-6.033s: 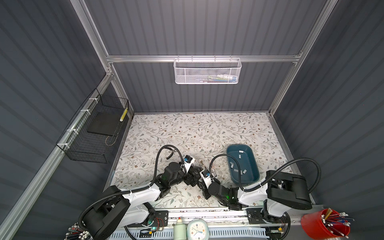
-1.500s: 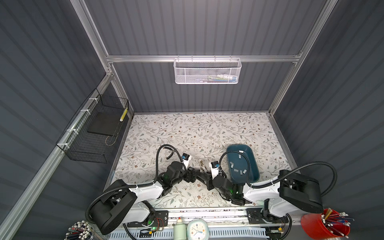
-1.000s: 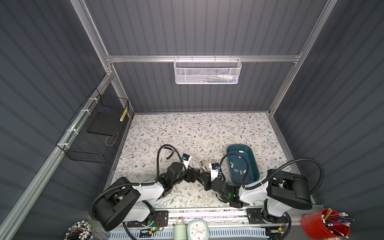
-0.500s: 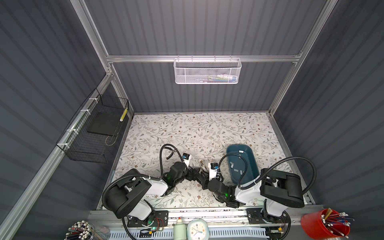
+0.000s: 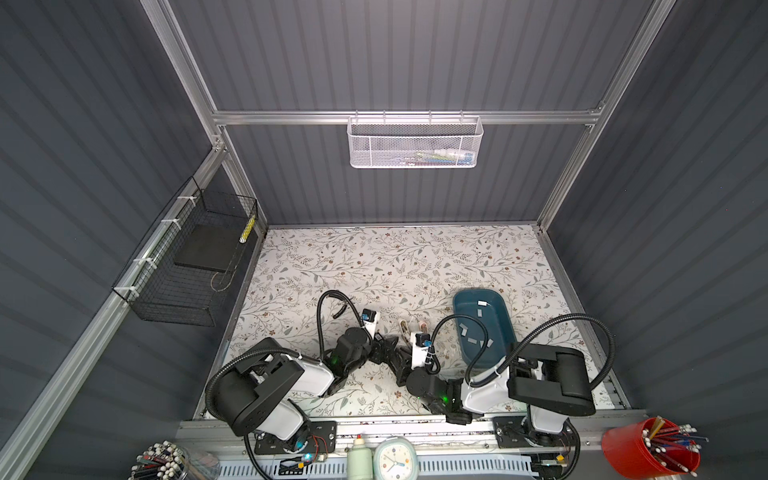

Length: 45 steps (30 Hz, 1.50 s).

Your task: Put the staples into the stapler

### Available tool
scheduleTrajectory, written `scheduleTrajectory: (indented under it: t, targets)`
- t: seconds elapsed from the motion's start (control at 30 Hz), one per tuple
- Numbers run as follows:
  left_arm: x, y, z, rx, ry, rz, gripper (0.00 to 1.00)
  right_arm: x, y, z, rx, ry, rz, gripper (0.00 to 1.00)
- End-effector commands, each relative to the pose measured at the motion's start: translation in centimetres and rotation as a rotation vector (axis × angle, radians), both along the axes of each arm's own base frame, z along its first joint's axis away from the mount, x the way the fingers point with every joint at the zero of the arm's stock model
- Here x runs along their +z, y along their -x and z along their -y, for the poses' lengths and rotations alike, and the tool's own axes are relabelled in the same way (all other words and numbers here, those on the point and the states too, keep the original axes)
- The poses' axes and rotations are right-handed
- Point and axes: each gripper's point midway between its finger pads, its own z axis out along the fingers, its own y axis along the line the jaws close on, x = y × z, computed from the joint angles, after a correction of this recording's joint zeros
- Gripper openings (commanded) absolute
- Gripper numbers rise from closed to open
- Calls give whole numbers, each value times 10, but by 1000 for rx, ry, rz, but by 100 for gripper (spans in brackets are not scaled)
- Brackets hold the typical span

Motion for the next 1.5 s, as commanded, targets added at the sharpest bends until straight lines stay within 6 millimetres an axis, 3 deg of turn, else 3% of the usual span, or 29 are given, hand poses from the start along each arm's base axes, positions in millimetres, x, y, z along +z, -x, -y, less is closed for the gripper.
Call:
scheduleTrajectory:
  t: [0.0,0.3,0.43,0.6,0.73,0.9,1.17,1.27,1.47]
  targets:
    - [-11,2,-9,17,-87,-27,94,-82,28,53,102,435,-129,21]
    - [23,-32,-9,110,-210,-3,99,8,13,22,113,428,-29,39]
    - [46,-39,-9,147,-190,18,99,24,17,12,154,401,-33,46]
    - [64,-40,-23,212,-193,39,99,21,23,6,198,388,-65,54]
    - [66,-36,-18,178,-184,17,99,14,22,4,197,396,-70,53]
    - [55,-24,-10,109,-161,-26,99,17,18,-5,211,414,-46,50]
    - [52,-18,-28,166,-173,-21,99,19,5,-15,242,407,-51,46]
    - [47,-18,-33,186,-187,-33,99,12,6,-20,260,411,-54,41]
    - [25,-6,-21,106,-163,-88,97,-14,10,-18,258,414,-96,33]
